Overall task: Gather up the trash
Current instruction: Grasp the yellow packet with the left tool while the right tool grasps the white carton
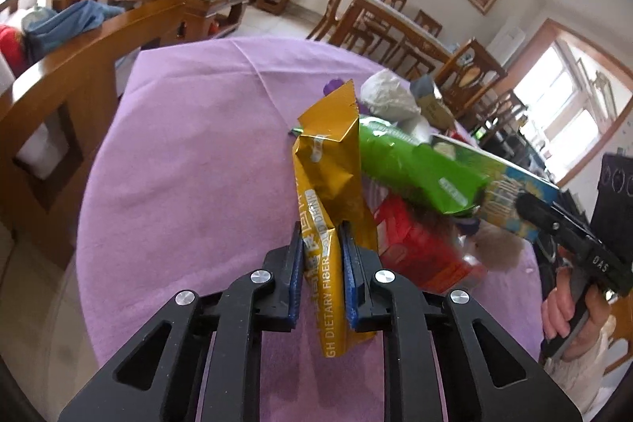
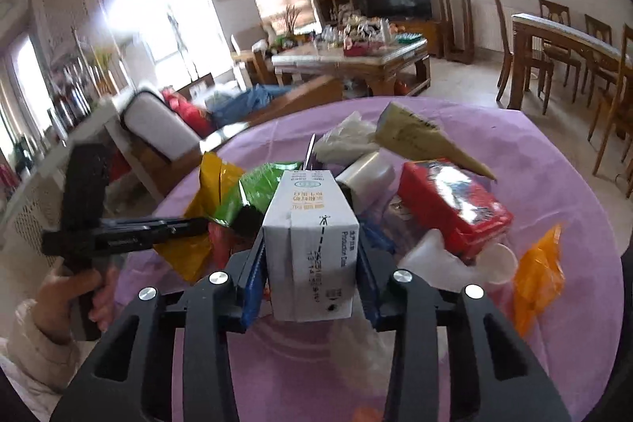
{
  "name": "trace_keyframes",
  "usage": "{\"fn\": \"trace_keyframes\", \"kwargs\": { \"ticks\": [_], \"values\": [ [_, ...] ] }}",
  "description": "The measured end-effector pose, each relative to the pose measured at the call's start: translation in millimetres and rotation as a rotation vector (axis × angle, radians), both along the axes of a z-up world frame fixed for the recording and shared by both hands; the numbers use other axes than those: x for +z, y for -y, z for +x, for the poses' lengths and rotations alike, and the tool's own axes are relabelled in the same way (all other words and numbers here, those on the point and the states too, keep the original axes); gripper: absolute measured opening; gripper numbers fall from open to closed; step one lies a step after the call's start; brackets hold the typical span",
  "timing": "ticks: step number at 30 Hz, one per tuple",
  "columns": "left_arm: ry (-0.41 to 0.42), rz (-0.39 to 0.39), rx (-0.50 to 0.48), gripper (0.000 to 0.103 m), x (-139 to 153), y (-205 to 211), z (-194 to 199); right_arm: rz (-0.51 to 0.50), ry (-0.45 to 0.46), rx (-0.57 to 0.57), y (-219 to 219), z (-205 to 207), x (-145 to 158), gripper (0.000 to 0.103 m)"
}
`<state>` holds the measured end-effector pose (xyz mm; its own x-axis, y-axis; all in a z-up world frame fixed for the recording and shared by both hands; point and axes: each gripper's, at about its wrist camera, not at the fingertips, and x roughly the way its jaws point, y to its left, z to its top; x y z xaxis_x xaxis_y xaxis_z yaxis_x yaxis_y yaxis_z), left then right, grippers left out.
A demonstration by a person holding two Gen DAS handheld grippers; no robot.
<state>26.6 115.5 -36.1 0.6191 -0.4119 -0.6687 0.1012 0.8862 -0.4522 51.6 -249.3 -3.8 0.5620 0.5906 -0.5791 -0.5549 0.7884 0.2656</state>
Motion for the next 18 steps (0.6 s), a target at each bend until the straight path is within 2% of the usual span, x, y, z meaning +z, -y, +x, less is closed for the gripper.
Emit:
{"fn": "trace_keyframes", "kwargs": {
  "ticks": [3, 4, 5, 8, 12, 18],
  "values": [
    [0.065, -0.031, 0.023, 0.017, 13.2, -5.4, -11.7, 0.077, 0.02, -0.015, -1.4, -9.6, 3.3, 0.039],
    [0.086, -0.045, 0.026, 0.017, 18.9, -7.5, -15.6, 0.119, 0.033, -0.022, 13.7, -13.5, 9.1, 0.039],
    [0.119, -0.065, 0.025, 0.017, 29.3, -6.5, -19.8, 0.155, 0.042, -0.027, 9.0, -16.6, 12.2, 0.039],
    [0.193, -0.087, -0.004, 0.017, 58.7, 7.5, -23.0, 0.26, 0.075, -0.053, 35.4, -24.4, 21.7, 0.039],
    [0.263, -0.107, -0.106, 0.017, 94.6, 57.5, -8.7, 0.31, 0.146, -0.14, 65.8, -30.4, 35.8, 0.039],
    [0.275, -0.16, -0.295, 0.017, 112.3, 169.2, 33.9, 0.364, 0.208, -0.325, 143.0, -31.3, 44.6, 0.039]
  ]
}}
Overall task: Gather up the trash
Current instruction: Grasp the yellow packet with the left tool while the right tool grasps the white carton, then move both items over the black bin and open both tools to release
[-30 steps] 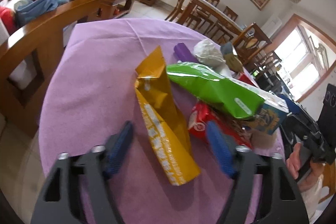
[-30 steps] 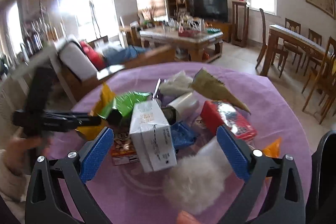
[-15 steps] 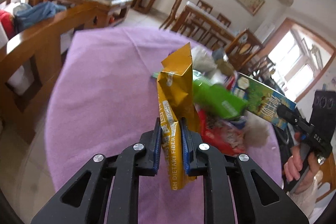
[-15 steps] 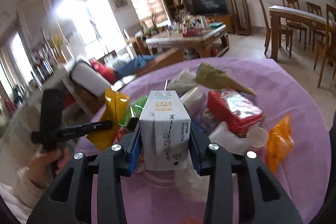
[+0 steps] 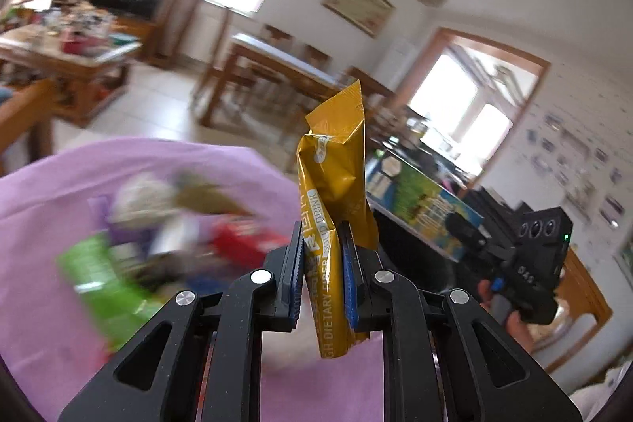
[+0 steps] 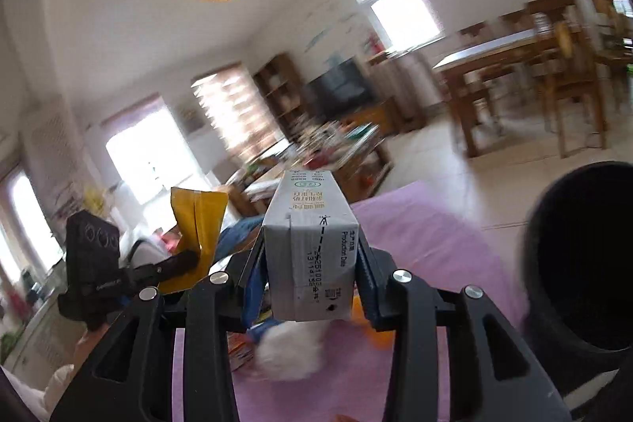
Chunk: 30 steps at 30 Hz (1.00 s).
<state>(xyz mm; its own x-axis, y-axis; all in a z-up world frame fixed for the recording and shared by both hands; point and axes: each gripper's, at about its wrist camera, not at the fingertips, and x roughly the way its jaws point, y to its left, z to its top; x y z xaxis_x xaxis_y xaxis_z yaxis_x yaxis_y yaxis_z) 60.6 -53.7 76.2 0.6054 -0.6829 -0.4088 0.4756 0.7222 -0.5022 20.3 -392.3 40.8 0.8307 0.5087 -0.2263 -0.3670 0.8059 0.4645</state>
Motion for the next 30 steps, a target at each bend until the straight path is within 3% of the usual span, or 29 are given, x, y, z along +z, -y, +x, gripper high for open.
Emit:
{"fn": "trace_keyframes", "kwargs": {
  "ticks": [6, 13, 19, 28, 29, 30],
  "values": [
    [-0.061, -0.039, -0.173, 0.017, -11.4, 120.5, 50.8, 0.055, -0.014, -0.311, 106.5, 1.9, 4.2, 0.039],
    [-0.092, -0.009, -0.289, 0.017, -41.7, 245.8, 84.9, 0.124, -0.056, -0.535, 198.5, 6.8, -18.0, 0.039],
    [-0.132, 0.037, -0.307, 0.017, -73.9, 307.2, 107.7, 0.146, -0.098, -0.582, 239.4, 13.9, -41.5, 0.039],
    [-0.161, 0.124, -0.302, 0.017, -102.9, 346.0, 123.4, 0.158, -0.153, -0.572, 234.9, 18.1, -62.1, 0.04],
    [-0.162, 0.137, -0.3, 0.019, -103.9, 346.7, 123.2, 0.158, -0.157, -0.572, 233.1, 16.3, -64.1, 0.041],
    [-0.159, 0.154, -0.3, 0.028, -105.9, 350.0, 124.3, 0.157, -0.162, -0.571, 227.6, 15.2, -64.4, 0.042]
  ]
}}
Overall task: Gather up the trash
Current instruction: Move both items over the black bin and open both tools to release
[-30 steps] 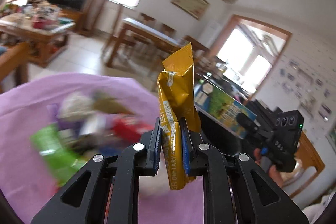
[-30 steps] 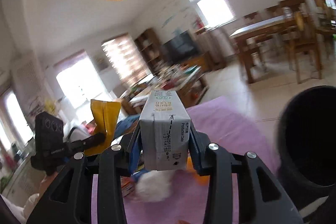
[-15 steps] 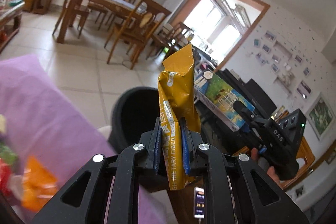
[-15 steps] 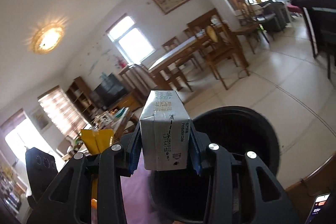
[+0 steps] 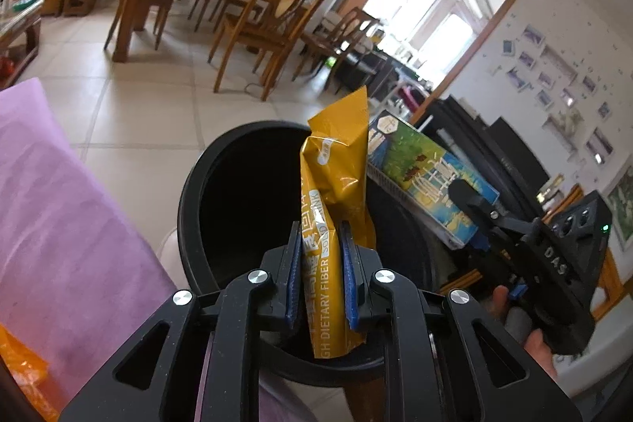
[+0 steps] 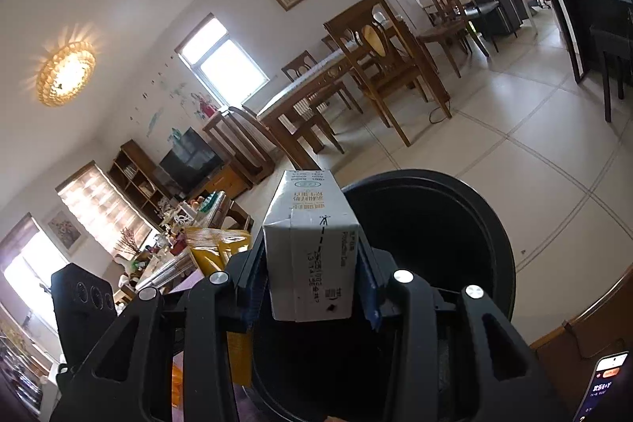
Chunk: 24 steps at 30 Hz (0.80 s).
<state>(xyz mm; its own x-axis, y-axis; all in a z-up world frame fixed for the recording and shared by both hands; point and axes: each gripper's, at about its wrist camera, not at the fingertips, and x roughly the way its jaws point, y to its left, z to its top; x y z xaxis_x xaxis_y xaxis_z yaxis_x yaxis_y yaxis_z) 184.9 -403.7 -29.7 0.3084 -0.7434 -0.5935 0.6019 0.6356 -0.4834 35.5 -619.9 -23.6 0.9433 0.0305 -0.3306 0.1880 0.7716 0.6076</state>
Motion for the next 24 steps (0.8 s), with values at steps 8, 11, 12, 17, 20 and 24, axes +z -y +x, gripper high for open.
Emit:
{"fn": "trace_keyframes", "kwargs": {
  "ticks": [8, 11, 12, 17, 20, 24],
  "values": [
    [0.036, 0.023, 0.026, 0.077, 6.7, -22.2, -14.8, 0.009, -0.001, -0.013, 2.5, -8.6, 5.2, 0.078],
    [0.023, 0.001, 0.042, 0.078, 15.3, -48.6, -27.8, -0.02, 0.007, -0.008, -5.0, -12.2, 12.6, 0.078],
    [0.026, -0.007, 0.047, 0.079, 19.3, -57.6, -33.3, -0.03, 0.012, -0.001, -9.9, -13.0, 15.9, 0.078],
    [0.082, -0.044, 0.092, 0.08, 46.5, -129.3, -74.4, -0.1, 0.024, 0.069, -41.4, -9.9, 30.2, 0.08],
    [0.13, -0.05, 0.171, 0.084, 60.8, -194.7, -94.7, -0.147, 0.02, 0.157, -79.1, -4.8, 36.9, 0.08],
    [0.187, -0.009, 0.346, 0.086, 71.0, -296.5, -119.8, -0.233, 0.005, 0.336, -148.4, 6.9, 41.2, 0.088]
  ]
}}
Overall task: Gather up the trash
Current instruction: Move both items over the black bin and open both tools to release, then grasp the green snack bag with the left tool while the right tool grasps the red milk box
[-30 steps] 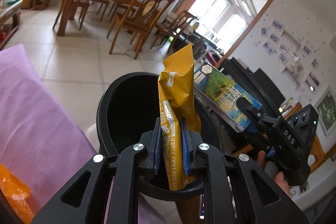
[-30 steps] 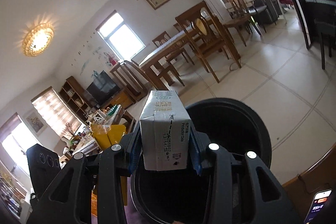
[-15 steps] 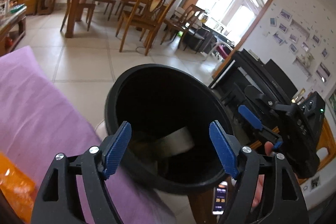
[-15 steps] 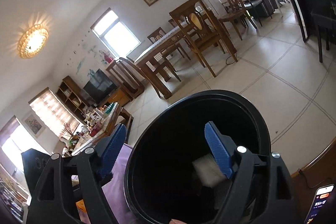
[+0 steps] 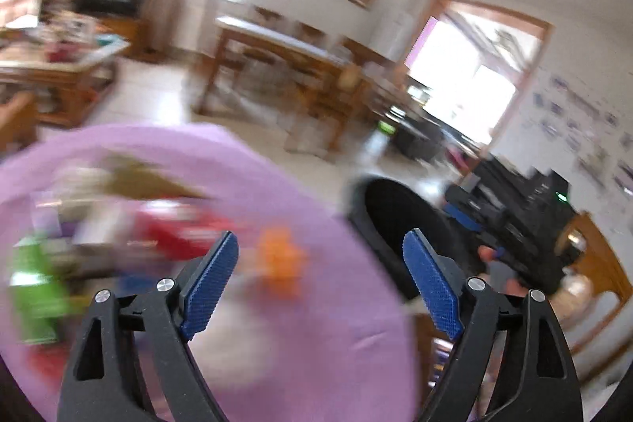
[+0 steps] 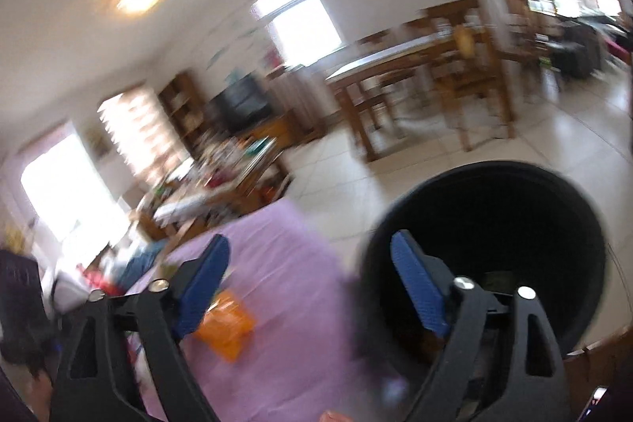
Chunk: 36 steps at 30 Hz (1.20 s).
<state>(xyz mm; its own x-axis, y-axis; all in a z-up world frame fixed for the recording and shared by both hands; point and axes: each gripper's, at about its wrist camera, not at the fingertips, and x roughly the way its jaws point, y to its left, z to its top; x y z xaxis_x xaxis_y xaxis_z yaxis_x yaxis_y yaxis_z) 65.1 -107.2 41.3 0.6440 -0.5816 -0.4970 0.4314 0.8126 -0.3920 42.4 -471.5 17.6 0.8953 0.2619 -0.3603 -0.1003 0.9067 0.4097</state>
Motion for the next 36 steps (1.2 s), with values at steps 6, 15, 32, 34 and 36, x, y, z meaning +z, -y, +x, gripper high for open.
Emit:
{"fn": "trace_keyframes", "kwargs": {
  "ticks": [6, 15, 32, 34, 36],
  "values": [
    [-0.109, 0.057, 0.242, 0.087, -17.1, -127.7, -0.9, -0.121, -0.066, 0.272, -105.4, 33.3, -4.5, 0.093],
    [-0.373, -0.138, 0.217, 0.087, -75.7, -190.5, 38.6, -0.339, -0.255, 0.442, -181.7, 105.9, -35.6, 0.094],
    [-0.387, -0.246, 0.174, 0.039, -106.8, -174.0, 60.8, -0.315, -0.227, 0.495, -197.1, 87.2, -41.2, 0.049],
    [-0.345, -0.247, 0.188, 0.036, -98.8, -177.8, 55.5, -0.272, -0.2, 0.491, -192.2, 80.4, -33.7, 0.049],
    [-0.273, -0.242, 0.196, 0.036, -83.0, -179.5, 46.1, -0.206, -0.164, 0.481, -181.6, 71.1, -23.5, 0.049]
  ]
}}
